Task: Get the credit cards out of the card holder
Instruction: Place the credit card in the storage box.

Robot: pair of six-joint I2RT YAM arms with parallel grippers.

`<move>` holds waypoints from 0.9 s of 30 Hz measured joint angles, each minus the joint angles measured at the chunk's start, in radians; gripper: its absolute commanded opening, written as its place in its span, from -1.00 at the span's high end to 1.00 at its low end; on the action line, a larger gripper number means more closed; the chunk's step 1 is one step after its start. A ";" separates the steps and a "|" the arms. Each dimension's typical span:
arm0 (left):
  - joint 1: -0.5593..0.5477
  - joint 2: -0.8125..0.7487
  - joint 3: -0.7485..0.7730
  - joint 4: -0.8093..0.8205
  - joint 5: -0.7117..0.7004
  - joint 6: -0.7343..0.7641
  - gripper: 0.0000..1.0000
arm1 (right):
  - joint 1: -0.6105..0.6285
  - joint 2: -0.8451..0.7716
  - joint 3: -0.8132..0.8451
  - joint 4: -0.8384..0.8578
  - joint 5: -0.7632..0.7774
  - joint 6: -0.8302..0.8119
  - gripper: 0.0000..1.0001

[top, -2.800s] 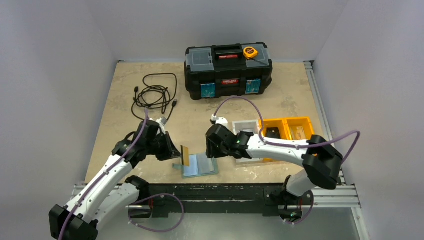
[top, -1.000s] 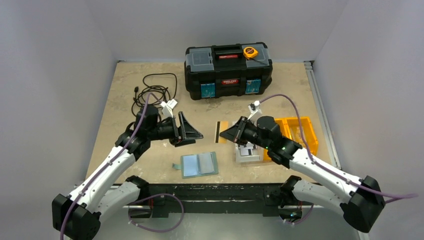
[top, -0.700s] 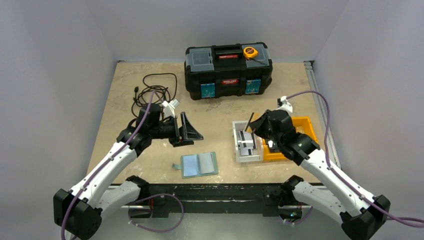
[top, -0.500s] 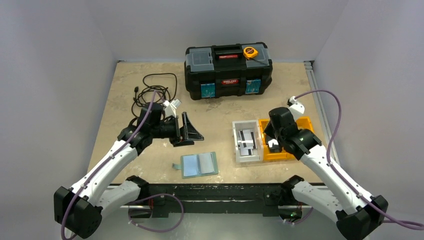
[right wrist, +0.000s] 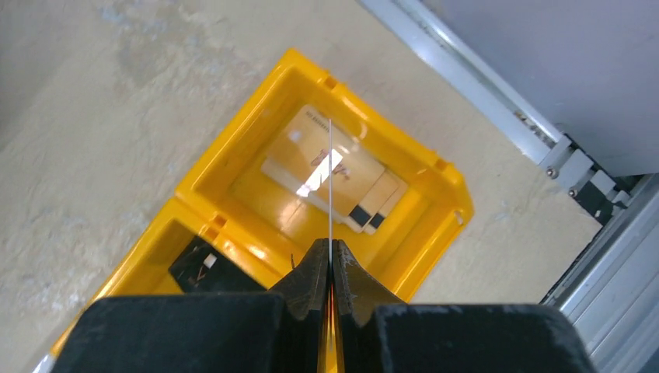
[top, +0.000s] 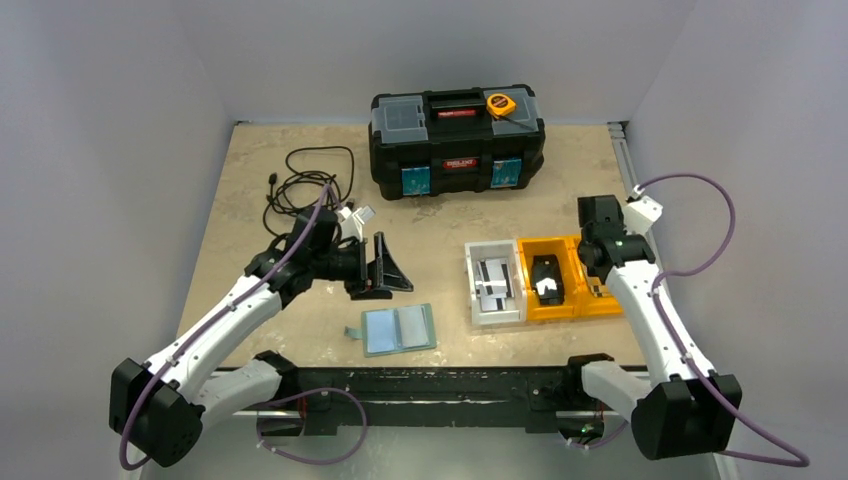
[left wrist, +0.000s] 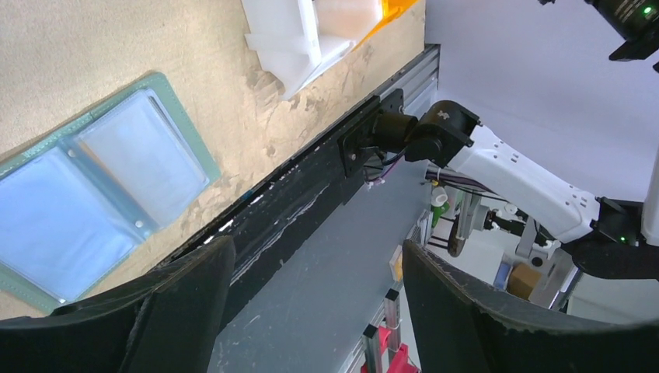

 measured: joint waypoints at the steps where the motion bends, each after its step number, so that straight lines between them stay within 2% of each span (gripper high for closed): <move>1: -0.004 0.004 0.000 -0.005 0.000 0.003 -0.57 | -0.026 0.000 0.000 0.003 0.003 -0.010 1.00; 6: -0.011 0.013 0.005 -0.021 0.000 0.008 -0.57 | -0.103 0.005 0.000 0.027 0.014 -0.046 1.00; 22: -0.031 0.013 0.019 -0.028 -0.013 0.010 -0.57 | -0.119 0.111 -0.037 0.109 -0.031 -0.045 0.98; 27: -0.032 0.011 0.019 -0.029 -0.019 0.009 -0.57 | -0.120 0.125 -0.055 0.131 -0.055 -0.047 0.75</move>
